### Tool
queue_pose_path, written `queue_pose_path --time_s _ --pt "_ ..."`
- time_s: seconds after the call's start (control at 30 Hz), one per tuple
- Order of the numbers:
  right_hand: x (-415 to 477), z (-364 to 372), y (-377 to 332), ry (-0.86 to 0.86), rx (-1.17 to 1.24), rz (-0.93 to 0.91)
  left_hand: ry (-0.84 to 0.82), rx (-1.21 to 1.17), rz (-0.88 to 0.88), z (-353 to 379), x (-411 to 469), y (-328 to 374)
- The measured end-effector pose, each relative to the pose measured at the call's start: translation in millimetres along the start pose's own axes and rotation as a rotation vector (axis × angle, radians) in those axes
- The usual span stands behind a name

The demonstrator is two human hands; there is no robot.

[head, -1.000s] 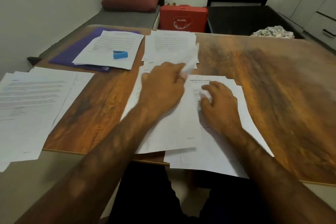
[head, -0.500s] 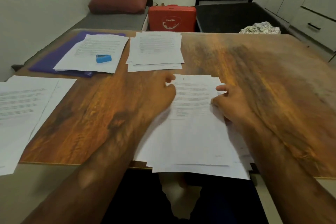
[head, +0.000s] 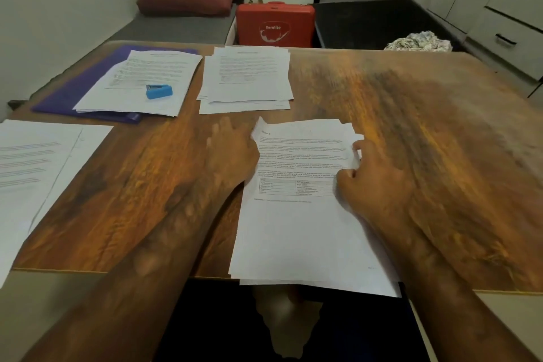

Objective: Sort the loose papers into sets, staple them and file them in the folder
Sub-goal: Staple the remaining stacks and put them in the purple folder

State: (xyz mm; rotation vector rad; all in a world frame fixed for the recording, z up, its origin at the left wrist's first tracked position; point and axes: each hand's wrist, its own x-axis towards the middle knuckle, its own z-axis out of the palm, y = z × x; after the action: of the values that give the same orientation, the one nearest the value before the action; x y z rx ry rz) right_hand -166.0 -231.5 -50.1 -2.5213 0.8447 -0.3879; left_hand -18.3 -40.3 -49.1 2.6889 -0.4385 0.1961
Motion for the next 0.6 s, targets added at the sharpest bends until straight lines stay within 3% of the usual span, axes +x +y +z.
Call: queue_pose_path --time_s 0.13,0.27,0.43,0.53,0.6 --pt "-2 -2 1 -0.039 0.118 0.029 0.049 -0.397 0.067 -8 1 -1" --pt "-1 -7 10 -0.011 0.317 0.057 -0.049 -0.885 -0.187 -17 3 8" --pt "9 -9 20 0.091 0.589 0.196 -0.133 -0.998 -0.240 -18 4 6" --pt "16 -12 22 0.062 0.830 0.307 -0.099 -0.944 -0.187 -15 3 4" --pt "18 -17 21 0.017 0.845 0.325 -0.047 -0.916 -0.219 -14 5 1"
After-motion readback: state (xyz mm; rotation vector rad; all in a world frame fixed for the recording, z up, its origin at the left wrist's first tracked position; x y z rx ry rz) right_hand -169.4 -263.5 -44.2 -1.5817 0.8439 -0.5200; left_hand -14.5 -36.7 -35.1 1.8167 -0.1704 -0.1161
